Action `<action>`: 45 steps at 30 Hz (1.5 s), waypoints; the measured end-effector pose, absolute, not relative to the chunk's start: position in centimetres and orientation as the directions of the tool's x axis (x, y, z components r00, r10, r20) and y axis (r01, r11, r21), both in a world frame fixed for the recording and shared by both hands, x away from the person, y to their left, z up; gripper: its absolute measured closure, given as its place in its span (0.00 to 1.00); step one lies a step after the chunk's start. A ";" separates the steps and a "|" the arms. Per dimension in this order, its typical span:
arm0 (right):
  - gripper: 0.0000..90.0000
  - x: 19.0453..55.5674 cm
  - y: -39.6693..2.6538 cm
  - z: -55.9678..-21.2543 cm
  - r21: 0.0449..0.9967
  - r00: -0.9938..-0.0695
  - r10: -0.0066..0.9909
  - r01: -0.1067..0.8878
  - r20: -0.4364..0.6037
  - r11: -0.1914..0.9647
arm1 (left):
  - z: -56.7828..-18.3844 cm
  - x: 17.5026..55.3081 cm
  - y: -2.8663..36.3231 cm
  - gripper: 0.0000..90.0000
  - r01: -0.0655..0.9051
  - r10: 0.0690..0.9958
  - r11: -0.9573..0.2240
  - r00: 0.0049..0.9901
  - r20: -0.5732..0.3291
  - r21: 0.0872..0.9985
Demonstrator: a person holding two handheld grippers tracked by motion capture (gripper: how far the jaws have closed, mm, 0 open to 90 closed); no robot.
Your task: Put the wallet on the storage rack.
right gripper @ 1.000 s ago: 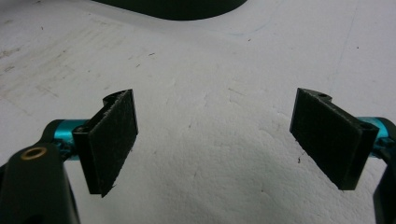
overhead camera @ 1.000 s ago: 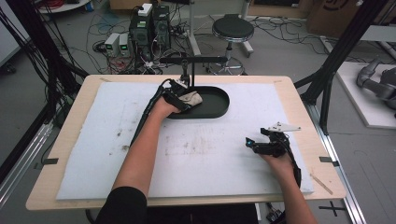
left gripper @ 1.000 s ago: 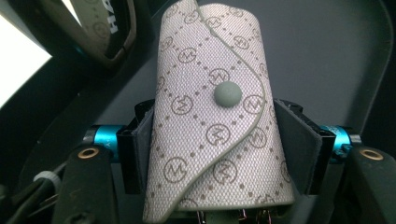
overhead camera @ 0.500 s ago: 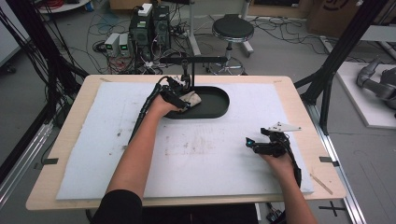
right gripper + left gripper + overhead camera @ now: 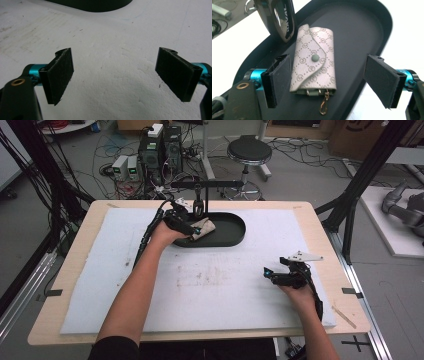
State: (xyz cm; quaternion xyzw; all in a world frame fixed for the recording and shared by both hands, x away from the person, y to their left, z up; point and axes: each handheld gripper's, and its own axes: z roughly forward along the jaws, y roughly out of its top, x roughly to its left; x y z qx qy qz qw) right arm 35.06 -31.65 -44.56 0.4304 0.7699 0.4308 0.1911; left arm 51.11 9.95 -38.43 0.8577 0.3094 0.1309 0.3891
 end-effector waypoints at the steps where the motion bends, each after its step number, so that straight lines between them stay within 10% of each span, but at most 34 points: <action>1: 0.17 35.0 -31.7 -44.5 0.828 -0.557 0.827 0.497 0.076 0.258 | -38.3 50.8 10.1 0.25 0.426 0.631 -0.503 0.775 -0.017 0.752; 45: 0.17 34.9 -31.5 -44.4 0.836 -0.562 0.823 0.492 0.090 0.244 | -39.5 35.1 16.2 0.21 0.309 0.591 -0.384 0.806 -0.025 0.870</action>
